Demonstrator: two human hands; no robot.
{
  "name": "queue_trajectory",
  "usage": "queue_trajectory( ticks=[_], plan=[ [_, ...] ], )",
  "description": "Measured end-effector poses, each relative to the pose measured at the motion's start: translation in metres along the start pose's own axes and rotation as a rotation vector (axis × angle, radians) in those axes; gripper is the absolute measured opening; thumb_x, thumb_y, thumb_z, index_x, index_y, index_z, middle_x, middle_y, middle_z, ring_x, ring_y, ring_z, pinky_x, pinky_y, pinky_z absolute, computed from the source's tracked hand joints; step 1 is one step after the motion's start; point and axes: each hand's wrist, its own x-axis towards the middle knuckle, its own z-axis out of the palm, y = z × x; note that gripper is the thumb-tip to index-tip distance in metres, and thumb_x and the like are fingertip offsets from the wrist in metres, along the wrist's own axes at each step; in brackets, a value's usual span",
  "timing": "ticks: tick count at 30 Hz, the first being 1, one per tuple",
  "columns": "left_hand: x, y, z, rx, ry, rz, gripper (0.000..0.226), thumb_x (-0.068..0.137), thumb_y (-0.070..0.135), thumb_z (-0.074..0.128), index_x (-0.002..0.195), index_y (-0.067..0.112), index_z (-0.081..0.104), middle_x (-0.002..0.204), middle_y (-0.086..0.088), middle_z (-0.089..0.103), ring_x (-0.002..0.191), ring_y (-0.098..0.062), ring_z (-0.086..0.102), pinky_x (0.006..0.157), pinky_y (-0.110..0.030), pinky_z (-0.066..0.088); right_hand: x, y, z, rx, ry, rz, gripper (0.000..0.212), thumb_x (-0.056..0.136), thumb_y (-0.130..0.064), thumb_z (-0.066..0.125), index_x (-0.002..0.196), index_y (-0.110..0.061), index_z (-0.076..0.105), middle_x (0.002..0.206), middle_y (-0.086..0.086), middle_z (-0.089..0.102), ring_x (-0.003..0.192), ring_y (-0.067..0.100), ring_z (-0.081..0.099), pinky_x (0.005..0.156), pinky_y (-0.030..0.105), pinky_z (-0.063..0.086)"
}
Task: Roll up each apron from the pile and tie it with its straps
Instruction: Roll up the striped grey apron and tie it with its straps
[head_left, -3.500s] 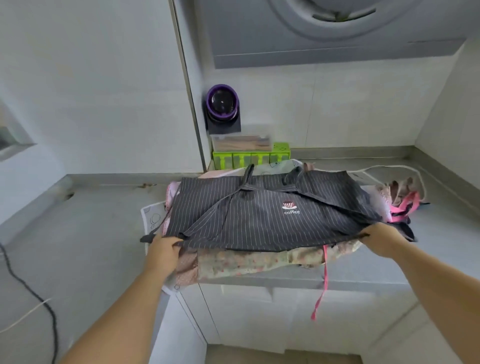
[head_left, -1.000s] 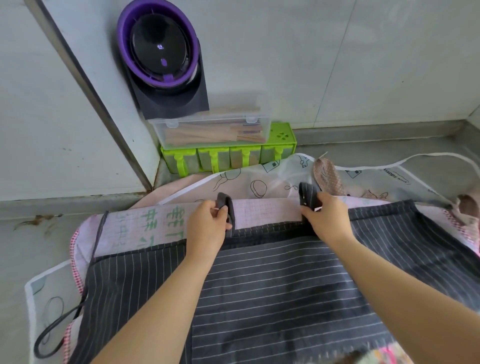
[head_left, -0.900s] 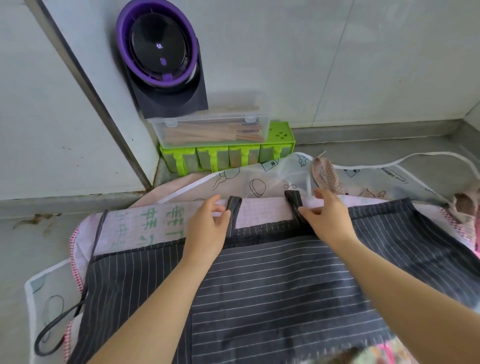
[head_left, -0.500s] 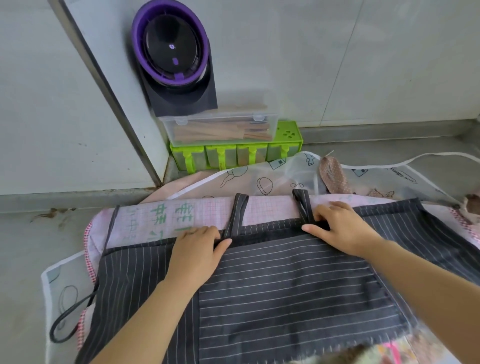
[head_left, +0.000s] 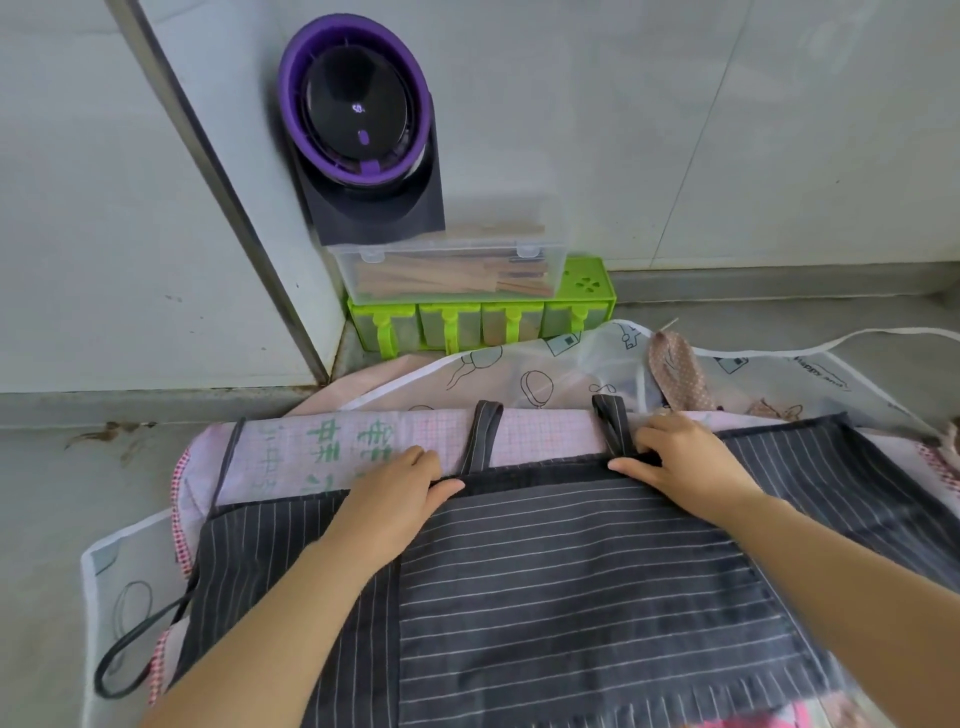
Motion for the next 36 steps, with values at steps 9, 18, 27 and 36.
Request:
queue_trajectory(
  ticks=[9,18,27,36],
  plan=[
    [0.017,0.006,-0.043,0.054,-0.342,-0.066,0.055,0.084,0.068,0.043,0.068,0.015,0.038,0.060,0.002,0.039,0.052,-0.012,0.035,0.050,-0.028,0.024,-0.003,-0.007,-0.029,-0.074,-0.417,0.175,0.052,0.088,-0.061,0.046,0.058,-0.019,0.042,0.060,-0.005,0.049,0.055,0.010,0.043,0.061,0.025,0.040],
    [-0.018,0.053,-0.003,0.178,0.343,-0.084,0.026,0.077,0.037,0.069,0.096,0.020,0.067,0.101,-0.002,0.063,0.098,-0.026,0.061,0.104,-0.060,0.033,-0.032,-0.044,-0.007,-0.246,0.264,0.333,0.043,0.082,-0.052,0.059,0.102,-0.014,0.064,0.109,0.008,0.062,0.107,0.032,0.054,0.105,0.052,0.027],
    [-0.053,0.069,0.043,0.188,-0.114,-0.104,0.063,0.097,0.060,0.013,0.138,0.028,0.048,0.148,-0.006,0.042,0.134,-0.029,0.043,0.105,-0.068,0.027,-0.081,-0.048,0.024,-0.123,-0.123,0.430,0.088,0.076,-0.076,0.000,0.149,-0.031,0.022,0.159,-0.004,0.013,0.147,0.019,0.003,0.111,0.056,-0.010],
    [-0.045,0.065,0.040,0.216,-0.234,-0.140,0.070,0.091,0.066,-0.003,0.149,0.035,0.021,0.158,-0.003,0.018,0.144,-0.027,0.024,0.107,-0.068,0.020,-0.081,0.017,0.004,0.074,-0.198,0.505,0.083,0.081,-0.074,0.017,0.151,-0.030,0.006,0.160,-0.005,-0.003,0.147,0.015,-0.004,0.118,0.048,-0.002]
  ],
)
